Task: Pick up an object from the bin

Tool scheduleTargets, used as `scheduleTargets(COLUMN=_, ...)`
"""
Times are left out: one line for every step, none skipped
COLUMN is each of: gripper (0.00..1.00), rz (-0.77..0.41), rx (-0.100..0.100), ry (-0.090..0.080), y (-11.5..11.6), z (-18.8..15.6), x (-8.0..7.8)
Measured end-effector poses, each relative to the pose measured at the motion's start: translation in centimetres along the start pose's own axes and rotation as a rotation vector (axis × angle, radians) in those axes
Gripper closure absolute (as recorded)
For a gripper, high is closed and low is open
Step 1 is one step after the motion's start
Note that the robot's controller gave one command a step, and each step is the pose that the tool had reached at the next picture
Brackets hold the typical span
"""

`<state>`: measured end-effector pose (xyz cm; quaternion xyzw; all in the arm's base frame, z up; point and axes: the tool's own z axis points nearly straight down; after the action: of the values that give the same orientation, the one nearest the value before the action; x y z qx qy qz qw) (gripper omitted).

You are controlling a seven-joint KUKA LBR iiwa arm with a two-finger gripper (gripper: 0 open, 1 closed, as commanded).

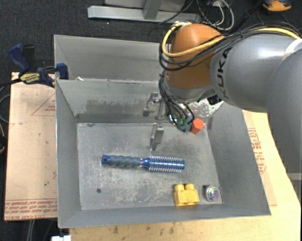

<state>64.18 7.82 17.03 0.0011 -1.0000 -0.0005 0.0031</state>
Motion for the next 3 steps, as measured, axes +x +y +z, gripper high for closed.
scheduleTargets(gripper=0.0, rz=-0.043, rx=-0.001, ry=-0.003, y=-1.1, z=9.0, x=3.1)
scheduleTargets(gripper=0.0, rz=-0.042, rx=-0.004, ry=-0.037, y=-2.5, z=9.4, x=7.3)
scheduleTargets(gripper=1.0, rz=-0.043, rx=-0.003, ry=-0.031, y=-2.5, z=9.5, x=7.2)
